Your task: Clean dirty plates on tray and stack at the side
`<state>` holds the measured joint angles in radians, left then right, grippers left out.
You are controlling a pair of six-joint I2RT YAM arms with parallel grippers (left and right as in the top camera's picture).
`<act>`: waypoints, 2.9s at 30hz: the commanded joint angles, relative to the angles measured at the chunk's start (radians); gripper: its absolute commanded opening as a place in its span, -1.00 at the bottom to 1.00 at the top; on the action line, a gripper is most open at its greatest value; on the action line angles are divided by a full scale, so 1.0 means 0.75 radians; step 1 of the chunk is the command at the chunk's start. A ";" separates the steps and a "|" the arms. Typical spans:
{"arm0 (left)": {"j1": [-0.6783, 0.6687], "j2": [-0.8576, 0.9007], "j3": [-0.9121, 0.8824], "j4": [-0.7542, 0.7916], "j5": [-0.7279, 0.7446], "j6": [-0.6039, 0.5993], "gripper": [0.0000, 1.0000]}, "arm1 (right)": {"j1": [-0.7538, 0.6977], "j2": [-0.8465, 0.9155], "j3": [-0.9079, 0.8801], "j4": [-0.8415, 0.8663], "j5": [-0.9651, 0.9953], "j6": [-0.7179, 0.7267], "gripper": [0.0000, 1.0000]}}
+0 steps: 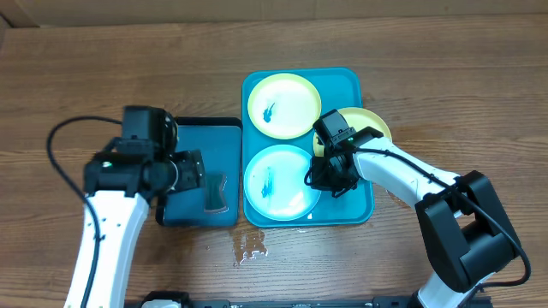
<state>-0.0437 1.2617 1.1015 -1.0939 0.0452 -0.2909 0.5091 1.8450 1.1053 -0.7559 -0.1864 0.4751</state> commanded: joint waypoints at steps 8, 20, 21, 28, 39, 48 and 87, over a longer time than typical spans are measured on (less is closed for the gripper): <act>-0.005 0.358 -0.201 0.280 0.173 0.040 0.39 | 0.000 0.012 -0.002 -0.010 0.084 0.012 -0.92; -0.135 0.644 -0.200 0.362 0.030 0.027 -0.92 | 0.001 0.012 -0.002 -0.012 0.092 0.011 -0.92; -0.135 0.643 -0.196 0.356 0.034 0.027 -0.92 | 0.001 0.012 -0.002 -0.012 0.098 0.011 -0.92; -0.132 0.614 0.009 0.136 -0.007 -0.011 -0.92 | 0.001 0.012 -0.002 -0.016 0.099 0.011 -0.92; -0.170 0.622 0.018 0.228 -0.085 -0.049 -0.92 | 0.000 0.012 -0.002 -0.018 0.110 0.012 -0.92; -0.169 0.726 -0.053 0.305 -0.070 -0.027 -0.92 | -0.035 0.012 -0.002 -0.081 0.221 0.122 -0.92; -0.622 0.981 0.350 0.236 -0.351 -0.325 -0.91 | -0.035 0.012 -0.002 0.013 0.046 -0.145 -0.92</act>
<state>-0.5175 1.9896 1.3655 -0.8986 -0.0128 -0.5545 0.4858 1.8416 1.1126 -0.7444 -0.1677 0.3798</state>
